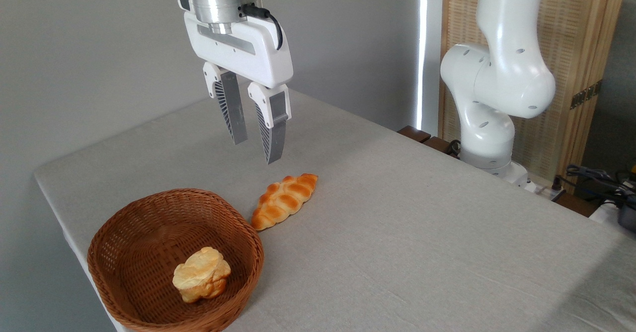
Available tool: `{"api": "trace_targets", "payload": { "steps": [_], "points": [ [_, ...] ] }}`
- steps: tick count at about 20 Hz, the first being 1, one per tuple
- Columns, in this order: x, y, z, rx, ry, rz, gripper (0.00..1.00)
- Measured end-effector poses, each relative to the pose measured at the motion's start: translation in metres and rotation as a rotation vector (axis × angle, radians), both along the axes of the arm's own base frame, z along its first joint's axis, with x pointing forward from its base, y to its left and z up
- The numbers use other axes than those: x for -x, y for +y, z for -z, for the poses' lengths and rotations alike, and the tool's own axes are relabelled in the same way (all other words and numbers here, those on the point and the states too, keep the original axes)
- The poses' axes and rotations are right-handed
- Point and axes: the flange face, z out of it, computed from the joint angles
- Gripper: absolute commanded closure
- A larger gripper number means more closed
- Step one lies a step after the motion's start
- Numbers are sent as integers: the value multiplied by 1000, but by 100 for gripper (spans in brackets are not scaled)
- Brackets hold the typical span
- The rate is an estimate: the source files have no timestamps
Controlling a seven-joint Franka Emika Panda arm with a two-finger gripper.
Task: Put bread into the basket
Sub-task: 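Lower the open gripper down over the braided golden bread roll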
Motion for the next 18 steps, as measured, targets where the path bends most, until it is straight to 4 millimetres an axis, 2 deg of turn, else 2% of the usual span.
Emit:
{"api": "trace_targets", "payload": {
  "steps": [12, 15, 18],
  "points": [
    [0, 0, 4, 1, 9, -1, 0],
    [3, -8, 16, -2, 34, 14, 0],
    [11, -23, 45, -12, 90, 44, 0]
  ]
}}
